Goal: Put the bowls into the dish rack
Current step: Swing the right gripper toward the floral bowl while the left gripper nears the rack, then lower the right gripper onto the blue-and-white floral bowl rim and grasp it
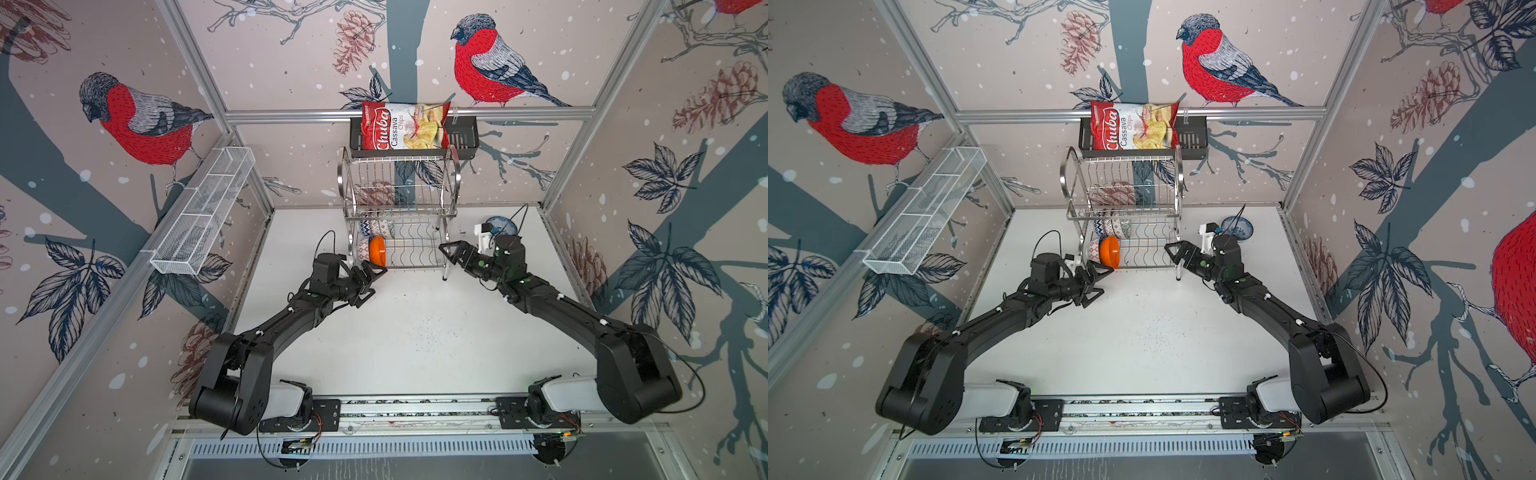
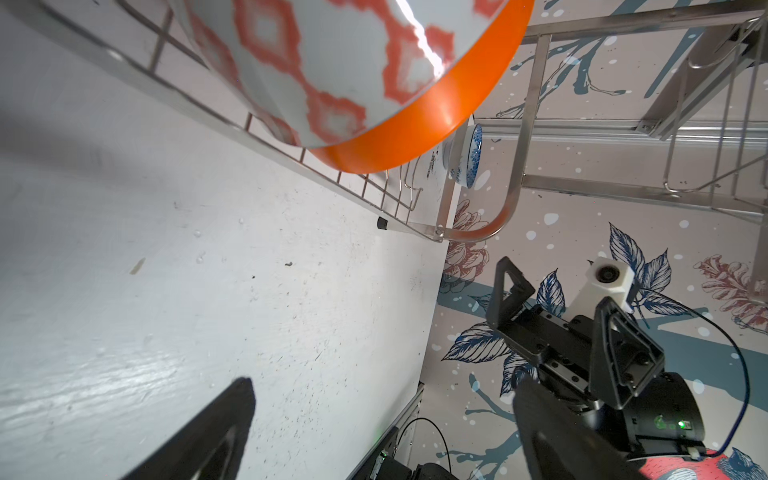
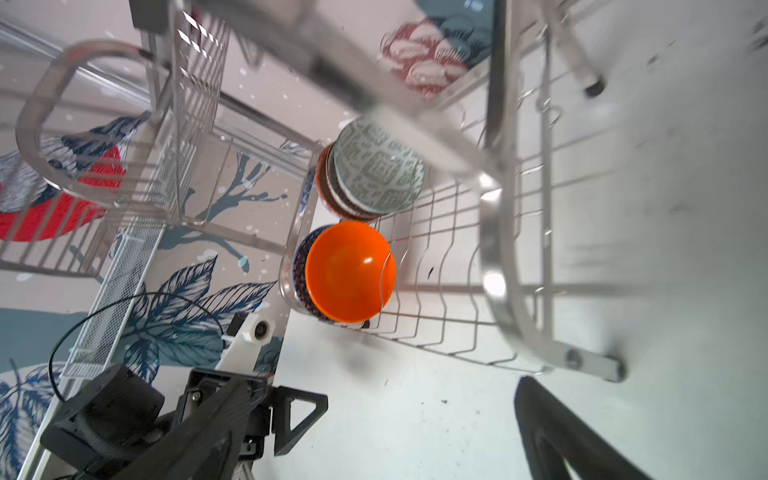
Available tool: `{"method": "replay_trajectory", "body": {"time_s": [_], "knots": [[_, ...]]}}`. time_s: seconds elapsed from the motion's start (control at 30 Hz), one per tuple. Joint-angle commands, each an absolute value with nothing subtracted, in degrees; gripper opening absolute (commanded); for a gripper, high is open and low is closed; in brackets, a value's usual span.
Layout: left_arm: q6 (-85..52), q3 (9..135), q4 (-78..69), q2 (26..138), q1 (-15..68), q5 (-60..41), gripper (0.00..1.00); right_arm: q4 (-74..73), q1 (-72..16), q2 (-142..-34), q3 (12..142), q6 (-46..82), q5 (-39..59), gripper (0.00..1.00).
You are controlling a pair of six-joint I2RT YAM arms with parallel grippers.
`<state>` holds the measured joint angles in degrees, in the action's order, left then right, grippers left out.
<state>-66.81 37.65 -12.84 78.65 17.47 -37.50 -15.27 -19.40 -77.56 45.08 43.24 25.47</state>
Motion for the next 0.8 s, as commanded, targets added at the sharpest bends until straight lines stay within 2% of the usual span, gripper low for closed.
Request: {"method": "replay_trajectory", "body": {"time_s": [0.0, 0.07, 0.27, 0.47, 0.77], "knots": [[-67.4, 39.8, -17.8, 80.4, 19.2, -36.7, 0.97, -8.6, -15.0, -75.4, 45.0, 39.3, 25.7, 1.0], [-67.0, 41.6, -17.9, 81.5, 20.5, -35.6, 0.97, -6.9, -12.6, -73.9, 44.7, 39.5, 23.8, 1.0], [-66.7, 48.5, -18.9, 87.2, 24.7, -35.1, 0.97, 5.0, -7.3, -76.6, 47.8, 41.5, 8.2, 1.0], [-64.2, 55.6, -16.7, 92.0, 29.6, -33.8, 0.97, 4.7, -2.6, -87.7, 53.8, 45.3, 6.6, 1.0], [-61.5, 57.6, -13.3, 92.9, 31.4, -32.5, 0.97, 10.6, 3.5, -105.2, 72.9, 45.1, 6.3, 1.0]]}}
